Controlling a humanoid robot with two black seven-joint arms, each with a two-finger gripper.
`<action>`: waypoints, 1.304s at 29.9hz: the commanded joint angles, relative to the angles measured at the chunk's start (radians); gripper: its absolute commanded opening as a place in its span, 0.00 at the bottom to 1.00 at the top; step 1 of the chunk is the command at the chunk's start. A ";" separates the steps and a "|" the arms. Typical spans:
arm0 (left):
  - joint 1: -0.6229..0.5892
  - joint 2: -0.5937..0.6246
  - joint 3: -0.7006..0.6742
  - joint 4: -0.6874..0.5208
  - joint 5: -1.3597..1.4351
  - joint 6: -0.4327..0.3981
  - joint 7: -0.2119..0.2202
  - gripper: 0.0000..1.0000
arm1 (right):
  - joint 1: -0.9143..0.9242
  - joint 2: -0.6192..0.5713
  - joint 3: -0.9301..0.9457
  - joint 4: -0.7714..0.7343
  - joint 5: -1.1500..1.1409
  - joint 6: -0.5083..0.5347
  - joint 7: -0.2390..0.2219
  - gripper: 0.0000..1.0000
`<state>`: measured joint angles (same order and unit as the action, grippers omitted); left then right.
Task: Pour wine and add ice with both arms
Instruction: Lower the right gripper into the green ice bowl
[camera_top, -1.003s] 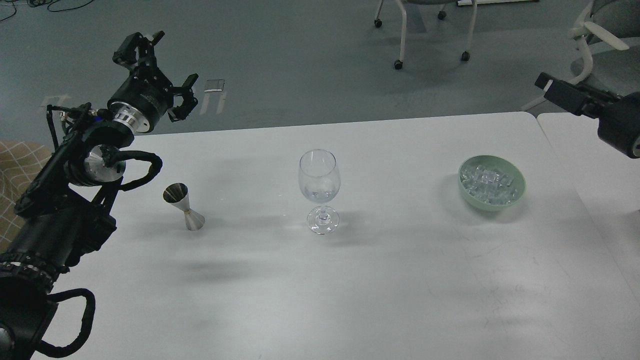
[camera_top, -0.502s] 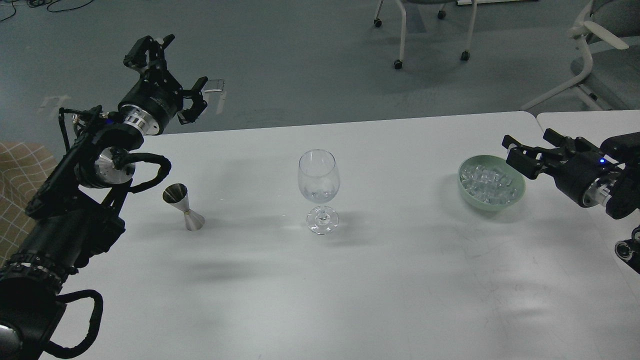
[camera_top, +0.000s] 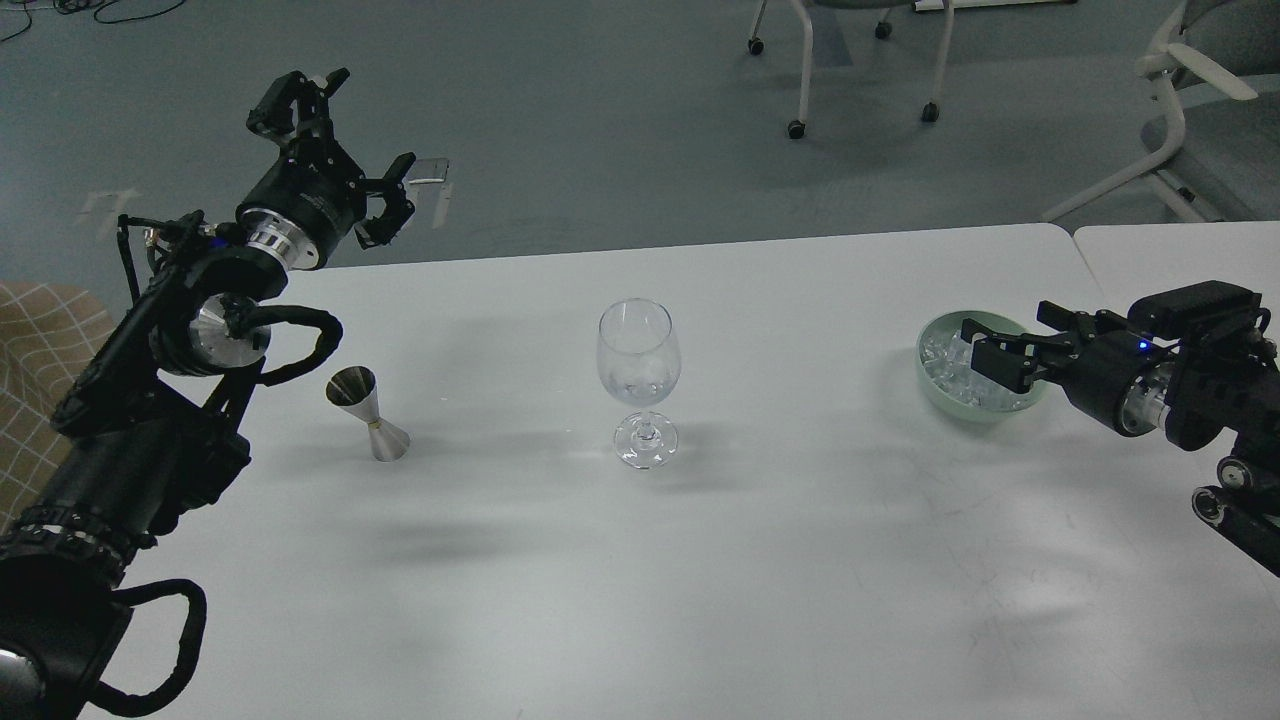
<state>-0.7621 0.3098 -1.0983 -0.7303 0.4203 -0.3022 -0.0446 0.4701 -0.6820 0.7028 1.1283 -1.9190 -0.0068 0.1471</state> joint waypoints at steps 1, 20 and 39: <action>0.001 0.000 0.000 0.000 0.000 0.000 -0.001 0.98 | 0.005 -0.001 0.000 -0.002 0.000 0.051 -0.001 0.71; 0.001 0.002 0.000 0.000 0.000 0.000 -0.001 0.98 | 0.110 0.006 -0.086 -0.050 -0.002 0.139 0.000 0.71; 0.001 0.002 0.000 0.000 0.000 0.000 -0.001 0.98 | 0.114 0.027 -0.091 -0.065 -0.003 0.206 0.003 0.64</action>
<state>-0.7608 0.3119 -1.0983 -0.7301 0.4203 -0.3021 -0.0460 0.5845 -0.6635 0.6120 1.0702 -1.9217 0.1983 0.1503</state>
